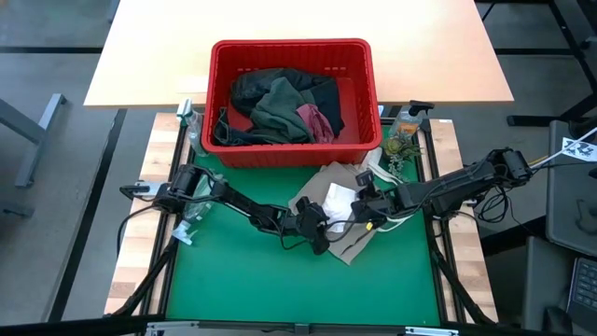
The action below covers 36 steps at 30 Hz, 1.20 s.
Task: Fold laundry
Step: Fold the white underwear
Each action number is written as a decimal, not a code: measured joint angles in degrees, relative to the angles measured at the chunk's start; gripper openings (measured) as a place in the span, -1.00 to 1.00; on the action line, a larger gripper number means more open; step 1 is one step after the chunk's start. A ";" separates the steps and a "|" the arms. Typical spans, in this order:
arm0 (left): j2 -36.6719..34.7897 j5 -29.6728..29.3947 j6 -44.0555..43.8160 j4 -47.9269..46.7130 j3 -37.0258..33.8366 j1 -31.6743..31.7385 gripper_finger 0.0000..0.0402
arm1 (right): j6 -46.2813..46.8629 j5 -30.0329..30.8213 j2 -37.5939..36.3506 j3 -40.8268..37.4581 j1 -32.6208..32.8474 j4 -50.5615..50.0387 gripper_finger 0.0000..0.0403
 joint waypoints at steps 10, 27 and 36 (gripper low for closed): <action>-1.68 0.51 0.07 -0.21 0.02 0.02 -0.44 | 2.04 2.00 0.00 6.03 0.04 -4.44 -0.90; -6.90 0.52 1.76 -4.27 0.02 0.02 -0.44 | 16.36 -28.50 3.50 1.72 0.00 14.88 -0.91; -7.27 -1.70 0.67 -8.37 0.04 2.56 -0.44 | 16.53 -29.09 6.55 0.71 0.02 14.81 -0.91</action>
